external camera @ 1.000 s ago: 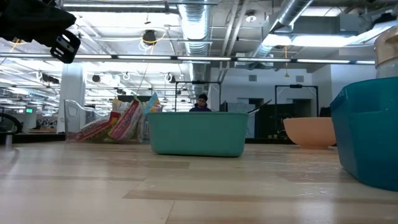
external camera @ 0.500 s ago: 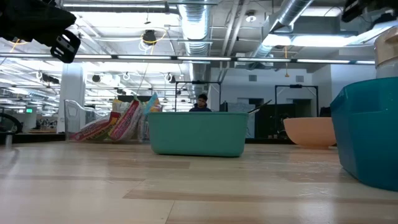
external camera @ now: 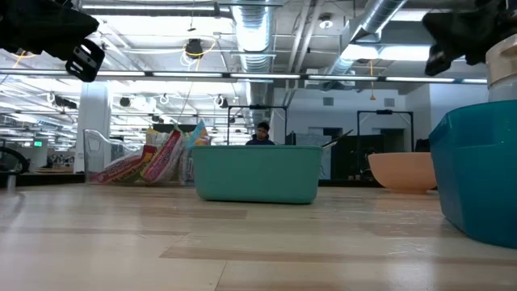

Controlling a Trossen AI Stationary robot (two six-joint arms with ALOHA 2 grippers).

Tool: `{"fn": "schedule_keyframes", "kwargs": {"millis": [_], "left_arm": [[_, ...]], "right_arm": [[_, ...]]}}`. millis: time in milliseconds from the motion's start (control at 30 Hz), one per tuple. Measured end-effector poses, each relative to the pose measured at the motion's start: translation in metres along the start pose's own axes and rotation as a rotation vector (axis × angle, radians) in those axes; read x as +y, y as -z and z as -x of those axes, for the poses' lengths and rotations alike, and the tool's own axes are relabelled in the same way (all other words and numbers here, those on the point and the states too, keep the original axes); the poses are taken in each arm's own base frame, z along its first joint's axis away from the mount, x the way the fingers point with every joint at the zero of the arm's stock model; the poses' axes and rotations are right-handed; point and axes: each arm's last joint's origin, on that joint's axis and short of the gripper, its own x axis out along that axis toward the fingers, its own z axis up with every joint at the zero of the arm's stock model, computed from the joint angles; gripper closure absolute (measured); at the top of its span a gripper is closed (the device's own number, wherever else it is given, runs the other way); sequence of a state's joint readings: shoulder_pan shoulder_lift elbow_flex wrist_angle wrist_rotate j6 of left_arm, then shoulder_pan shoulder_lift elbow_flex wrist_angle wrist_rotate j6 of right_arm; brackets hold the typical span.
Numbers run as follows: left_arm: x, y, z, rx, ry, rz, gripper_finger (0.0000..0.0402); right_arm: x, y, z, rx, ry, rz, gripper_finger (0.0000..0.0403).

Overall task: Pick & Place Food Item
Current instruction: Put the red noodle pack into the transparent bin

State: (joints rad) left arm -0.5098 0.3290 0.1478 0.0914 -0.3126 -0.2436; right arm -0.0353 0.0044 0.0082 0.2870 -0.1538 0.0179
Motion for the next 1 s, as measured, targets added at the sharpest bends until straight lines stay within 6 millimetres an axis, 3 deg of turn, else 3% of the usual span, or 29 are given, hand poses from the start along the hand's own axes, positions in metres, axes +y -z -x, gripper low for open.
{"fn": "schedule_keyframes", "kwargs": {"millis": [200,500,1000], "left_arm": [[0.0,0.0,0.0,0.0,0.0,0.0,0.0402],[0.0,0.0,0.0,0.0,0.0,0.0,0.0402],[0.0,0.0,0.0,0.0,0.0,0.0,0.0402]], "right_arm": [[0.0,0.004,0.0,0.041,0.002,-0.013,0.0403],[0.0,0.025,0.003,0.256,0.012,-0.078,0.0403],[0.0,0.025,0.002,0.263,0.015,-0.094,0.0403]]}}
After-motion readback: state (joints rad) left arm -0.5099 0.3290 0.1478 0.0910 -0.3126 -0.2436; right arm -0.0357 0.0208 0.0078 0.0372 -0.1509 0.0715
